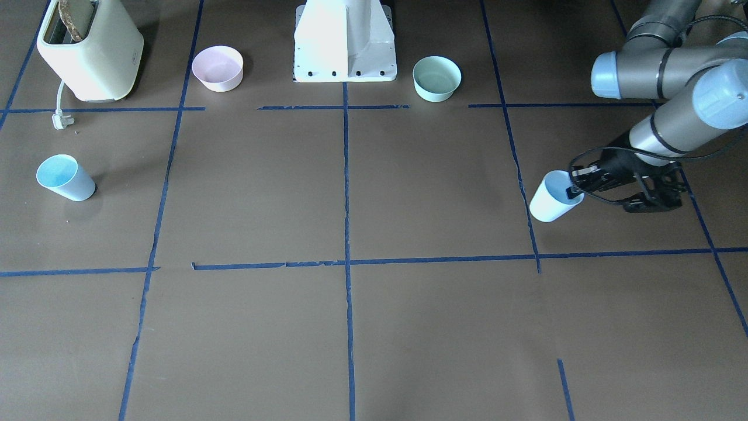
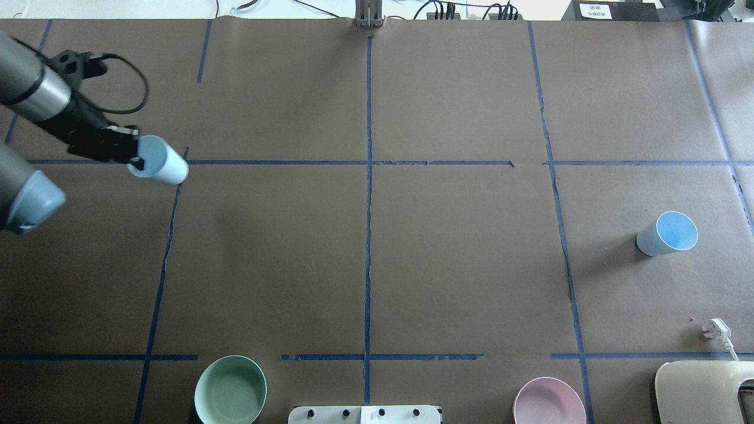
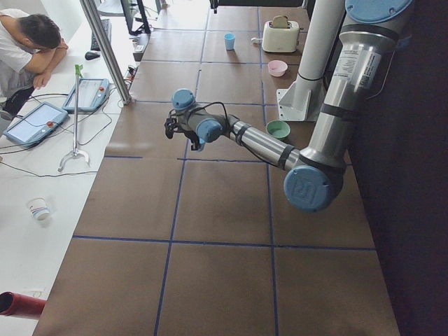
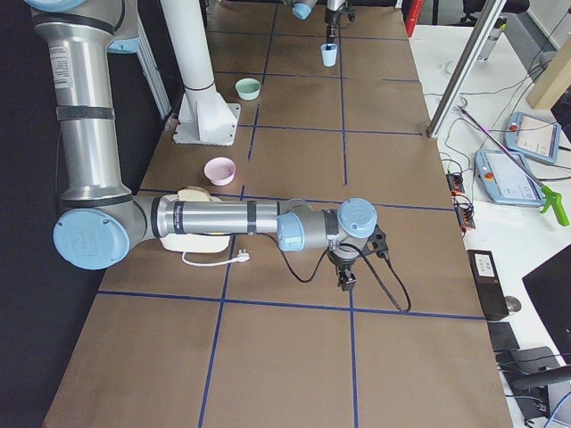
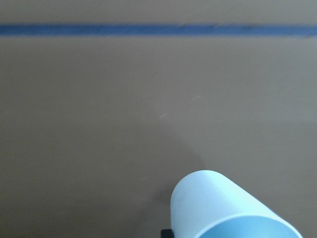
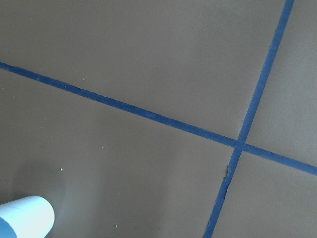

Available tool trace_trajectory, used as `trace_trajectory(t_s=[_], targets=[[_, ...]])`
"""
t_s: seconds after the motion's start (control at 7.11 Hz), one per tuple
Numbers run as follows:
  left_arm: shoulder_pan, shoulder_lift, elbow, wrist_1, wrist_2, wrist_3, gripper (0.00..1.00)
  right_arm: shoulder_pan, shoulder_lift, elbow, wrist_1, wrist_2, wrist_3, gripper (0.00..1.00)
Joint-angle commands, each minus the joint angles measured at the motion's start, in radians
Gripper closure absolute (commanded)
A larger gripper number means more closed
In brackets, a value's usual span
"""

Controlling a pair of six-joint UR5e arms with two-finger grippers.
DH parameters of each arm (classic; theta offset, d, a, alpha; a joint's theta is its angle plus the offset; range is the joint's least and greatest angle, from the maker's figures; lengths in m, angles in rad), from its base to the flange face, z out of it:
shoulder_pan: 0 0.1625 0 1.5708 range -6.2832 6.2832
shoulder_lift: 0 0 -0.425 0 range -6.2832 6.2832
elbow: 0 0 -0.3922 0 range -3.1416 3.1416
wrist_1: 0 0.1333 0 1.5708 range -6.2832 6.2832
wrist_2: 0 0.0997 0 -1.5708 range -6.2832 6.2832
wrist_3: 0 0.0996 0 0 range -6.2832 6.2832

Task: Stack blue cups with both arms
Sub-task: 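Carry the light blue cup with the left gripper toward the table center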

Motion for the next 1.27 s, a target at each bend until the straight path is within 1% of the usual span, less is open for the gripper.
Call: trace_trajectory(t_s=[0.0,0.14,0.28,0.42,0.7,1.12], targets=[[0.205,-0.253,0.051,0.034,0.158,-0.239,1.0,-0.003,0.0,0.005,0.0,0.001,-0.001,0.0],[0.277,-0.371,0.143,0.067,0.243,-0.287,1.0,-0.005,0.001,0.005,0.011,0.001,-0.001,0.0],[0.315,-0.457,0.251,0.065,0.292,-0.296,1.0,-0.005,0.001,0.003,0.026,0.003,0.001,0.0],[0.33,-0.508,0.31,0.065,0.307,-0.296,1.0,-0.011,0.0,0.001,0.028,0.003,-0.001,0.0],[0.341,-0.526,0.38,0.056,0.316,-0.29,1.0,-0.013,-0.002,0.005,0.028,0.007,0.004,0.0],[0.341,-0.544,0.38,0.056,0.322,-0.292,1.0,-0.014,-0.002,0.005,0.026,0.009,0.004,0.0]])
